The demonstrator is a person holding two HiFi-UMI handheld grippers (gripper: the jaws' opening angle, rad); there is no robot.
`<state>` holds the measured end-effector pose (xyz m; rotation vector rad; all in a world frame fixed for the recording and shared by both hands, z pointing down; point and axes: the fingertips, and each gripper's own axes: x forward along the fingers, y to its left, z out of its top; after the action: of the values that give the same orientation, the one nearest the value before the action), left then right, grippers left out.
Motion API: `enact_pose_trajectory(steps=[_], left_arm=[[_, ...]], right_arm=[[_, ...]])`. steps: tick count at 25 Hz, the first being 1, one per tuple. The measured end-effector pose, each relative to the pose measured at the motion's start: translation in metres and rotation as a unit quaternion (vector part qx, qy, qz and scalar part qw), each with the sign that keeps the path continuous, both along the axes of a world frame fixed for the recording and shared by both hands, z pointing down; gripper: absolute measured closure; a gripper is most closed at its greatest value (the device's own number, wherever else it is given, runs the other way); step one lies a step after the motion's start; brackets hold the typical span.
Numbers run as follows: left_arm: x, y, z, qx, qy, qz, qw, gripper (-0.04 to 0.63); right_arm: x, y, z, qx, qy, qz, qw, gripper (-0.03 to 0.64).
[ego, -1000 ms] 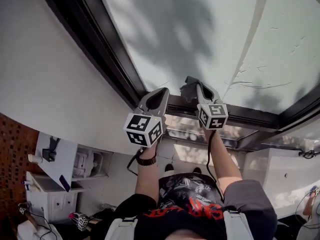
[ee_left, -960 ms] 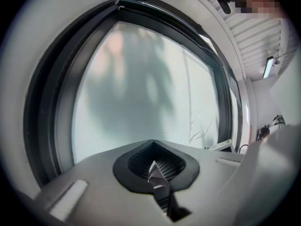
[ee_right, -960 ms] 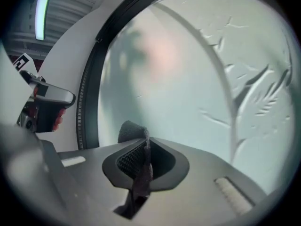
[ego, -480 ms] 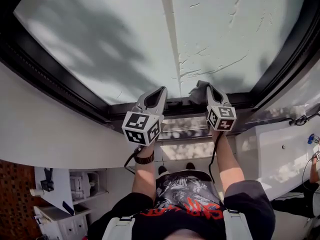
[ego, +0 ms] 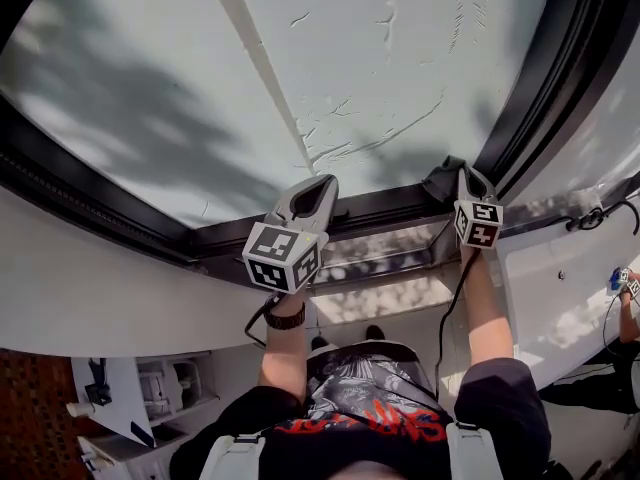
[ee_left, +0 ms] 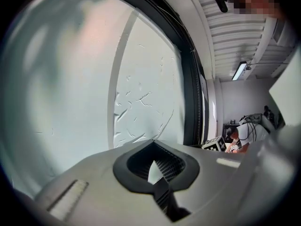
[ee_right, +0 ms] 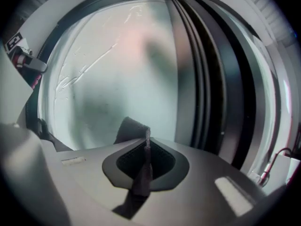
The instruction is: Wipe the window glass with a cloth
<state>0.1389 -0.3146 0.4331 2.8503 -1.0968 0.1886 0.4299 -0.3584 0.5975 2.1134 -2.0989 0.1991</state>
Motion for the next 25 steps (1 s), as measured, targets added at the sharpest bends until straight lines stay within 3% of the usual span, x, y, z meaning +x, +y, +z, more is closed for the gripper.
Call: enact_pose_trajectory(steps=[5, 9, 11, 13, 16, 18, 21, 25], left_arm=[[-0.009, 0.002, 0.004, -0.004, -0.004, -0.017, 0.9998, 0.595], [-0.045, 0.003, 0.013, -0.01, -0.013, -0.052, 0.9985, 0.595], [-0.074, 0.002, 0.018, -0.014, -0.014, -0.077, 0.9968, 0.595], [-0.113, 0.004, 0.019, -0.014, -0.014, -0.111, 0.9937, 0.595], [-0.187, 0.014, 0.014, -0.008, -0.009, -0.164, 0.9864, 0.595], [-0.233, 0.026, 0.008, -0.003, -0.005, -0.196, 0.9807, 0.595], [-0.287, 0.054, -0.009, 0.006, -0.016, -0.234, 0.9722, 0.595], [-0.355, 0.084, -0.028, 0.025, -0.022, -0.286, 0.9578, 0.595]], right_arm=[[0.002, -0.003, -0.001, 0.005, -0.009, 0.019, 1.0, 0.6], [-0.061, 0.01, -0.034, 0.051, -0.027, -0.022, 0.998, 0.6], [-0.126, 0.015, -0.059, 0.079, 0.002, -0.083, 0.993, 0.6], [-0.21, 0.019, -0.082, 0.105, 0.016, -0.164, 0.981, 0.6], [-0.335, 0.029, -0.103, 0.125, -0.015, -0.272, 0.954, 0.6], [-0.408, 0.035, -0.108, 0.126, -0.031, -0.328, 0.936, 0.6], [-0.503, 0.035, -0.102, 0.115, -0.017, -0.397, 0.91, 0.6], [-0.612, 0.015, -0.074, 0.07, -0.037, -0.445, 0.892, 0.6]])
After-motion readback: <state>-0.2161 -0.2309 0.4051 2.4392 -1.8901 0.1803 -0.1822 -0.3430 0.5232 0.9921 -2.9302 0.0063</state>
